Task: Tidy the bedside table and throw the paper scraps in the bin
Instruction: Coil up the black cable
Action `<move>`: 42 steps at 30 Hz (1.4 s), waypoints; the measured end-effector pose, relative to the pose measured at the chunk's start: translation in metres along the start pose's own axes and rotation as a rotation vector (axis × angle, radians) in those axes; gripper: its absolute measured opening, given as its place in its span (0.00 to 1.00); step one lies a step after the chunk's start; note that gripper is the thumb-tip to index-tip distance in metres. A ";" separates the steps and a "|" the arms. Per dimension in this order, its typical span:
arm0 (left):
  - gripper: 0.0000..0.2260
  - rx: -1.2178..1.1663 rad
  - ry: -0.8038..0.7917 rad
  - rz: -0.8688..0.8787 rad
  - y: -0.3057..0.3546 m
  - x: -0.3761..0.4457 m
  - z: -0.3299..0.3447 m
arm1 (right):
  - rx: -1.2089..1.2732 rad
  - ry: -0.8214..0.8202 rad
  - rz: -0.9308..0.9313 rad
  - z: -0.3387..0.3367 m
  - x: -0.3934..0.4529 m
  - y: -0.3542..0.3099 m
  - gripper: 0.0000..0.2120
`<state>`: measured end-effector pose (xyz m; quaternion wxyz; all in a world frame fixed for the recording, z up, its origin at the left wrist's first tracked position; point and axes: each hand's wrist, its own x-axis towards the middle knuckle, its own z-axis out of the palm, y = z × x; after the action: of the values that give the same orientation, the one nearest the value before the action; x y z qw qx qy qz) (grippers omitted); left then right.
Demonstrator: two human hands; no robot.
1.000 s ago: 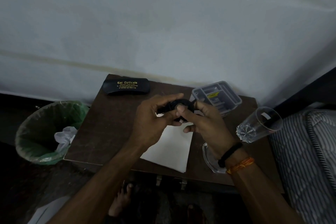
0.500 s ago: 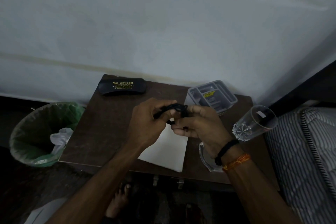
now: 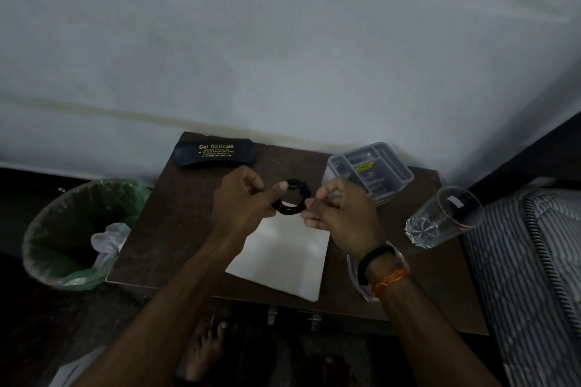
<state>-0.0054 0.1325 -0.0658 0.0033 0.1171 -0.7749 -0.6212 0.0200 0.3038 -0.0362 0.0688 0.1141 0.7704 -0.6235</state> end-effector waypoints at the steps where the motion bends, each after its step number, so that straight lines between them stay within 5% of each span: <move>1: 0.14 0.022 -0.022 -0.001 -0.002 0.003 0.000 | -0.010 0.016 0.001 0.002 0.002 0.003 0.06; 20: 0.09 0.001 -0.084 -0.005 -0.015 0.026 0.005 | -0.096 0.226 0.055 0.042 0.053 0.027 0.06; 29: 0.24 0.177 -0.182 0.069 -0.015 0.033 0.004 | -0.013 0.355 0.065 0.058 0.070 0.027 0.05; 34: 0.22 0.240 -0.107 0.055 -0.016 0.033 -0.006 | -0.013 0.321 0.017 0.062 0.081 0.030 0.04; 42: 0.11 0.536 -0.151 0.064 -0.010 0.027 -0.014 | -0.400 0.246 -0.111 0.053 0.069 0.020 0.08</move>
<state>-0.0276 0.1124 -0.0755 -0.0661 0.0424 -0.9130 -0.4004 -0.0435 0.2624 -0.0836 -0.0388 0.1306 0.8863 -0.4426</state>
